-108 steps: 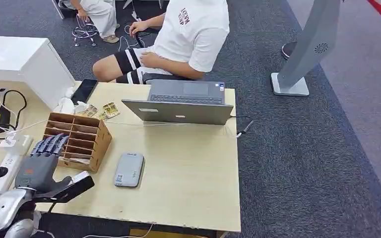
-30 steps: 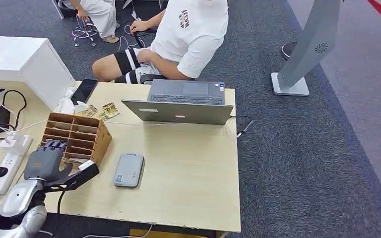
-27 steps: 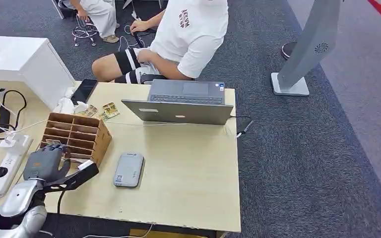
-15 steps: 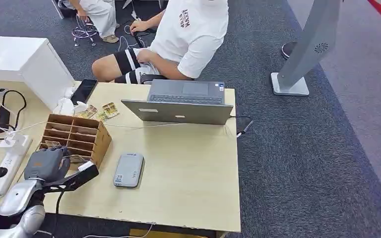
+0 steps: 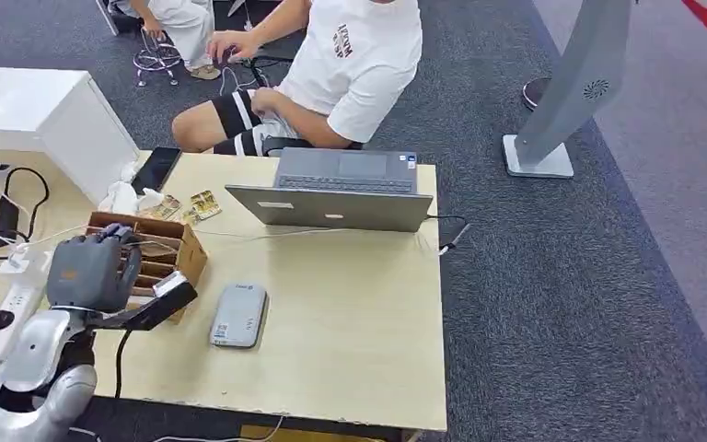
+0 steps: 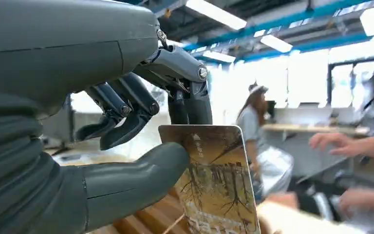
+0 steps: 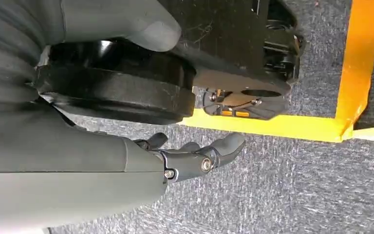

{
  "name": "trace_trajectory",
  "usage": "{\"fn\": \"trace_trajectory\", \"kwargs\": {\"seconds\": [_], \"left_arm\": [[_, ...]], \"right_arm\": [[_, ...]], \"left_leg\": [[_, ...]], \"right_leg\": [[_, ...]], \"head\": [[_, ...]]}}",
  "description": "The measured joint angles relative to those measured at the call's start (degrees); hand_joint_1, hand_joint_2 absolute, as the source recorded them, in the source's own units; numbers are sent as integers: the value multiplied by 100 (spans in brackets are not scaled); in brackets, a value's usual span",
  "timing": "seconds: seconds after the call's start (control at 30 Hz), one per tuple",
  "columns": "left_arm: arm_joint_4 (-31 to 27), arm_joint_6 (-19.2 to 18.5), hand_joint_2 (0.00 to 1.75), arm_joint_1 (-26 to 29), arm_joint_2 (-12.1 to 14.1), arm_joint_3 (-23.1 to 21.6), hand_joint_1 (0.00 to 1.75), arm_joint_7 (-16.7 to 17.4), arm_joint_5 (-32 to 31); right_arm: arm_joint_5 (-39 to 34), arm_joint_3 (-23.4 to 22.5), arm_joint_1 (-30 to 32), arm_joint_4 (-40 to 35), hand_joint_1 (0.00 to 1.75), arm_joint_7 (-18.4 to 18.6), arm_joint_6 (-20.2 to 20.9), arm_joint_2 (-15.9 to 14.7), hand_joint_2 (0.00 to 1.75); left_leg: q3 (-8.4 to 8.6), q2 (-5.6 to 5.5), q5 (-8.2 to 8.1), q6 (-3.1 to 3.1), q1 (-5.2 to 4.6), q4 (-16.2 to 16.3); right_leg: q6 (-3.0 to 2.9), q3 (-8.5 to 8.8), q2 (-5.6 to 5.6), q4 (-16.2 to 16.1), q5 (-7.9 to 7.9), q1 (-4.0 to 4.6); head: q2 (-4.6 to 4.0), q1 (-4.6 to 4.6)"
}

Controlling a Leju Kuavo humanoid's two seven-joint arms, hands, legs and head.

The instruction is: Pass the card to the sensor for recognition and then transmit it.

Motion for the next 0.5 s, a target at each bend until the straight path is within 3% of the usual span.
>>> {"fn": "trace_trajectory", "kwargs": {"seconds": [0.23, 0.4, 0.5], "left_arm": [[-674, 237, 175, -375, 153, -282, 175, -74, 186], [-617, 211, 175, -1139, 155, -437, 175, -63, 194], [-190, 165, 175, -1730, 133, -566, 175, 61, -92]], "right_arm": [[-26, -70, 6, 9, 0, -33, 42, 0, 175], [100, -70, 1, 7, 0, 9, 127, 0, 175], [234, -61, -21, 7, 0, 57, 175, 0, 175]], "left_leg": [[-1, -4, 3, -4, 0, 0], [2, -5, 10, -2, 1, 0], [0, -10, 17, 2, 0, 0]], "right_leg": [[0, -4, -2, 0, 0, 1], [-1, -1, -3, 1, 5, 0], [2, -1, -5, 1, 10, 0]], "head": [[0, 0], [2, 0], [2, 2]]}}
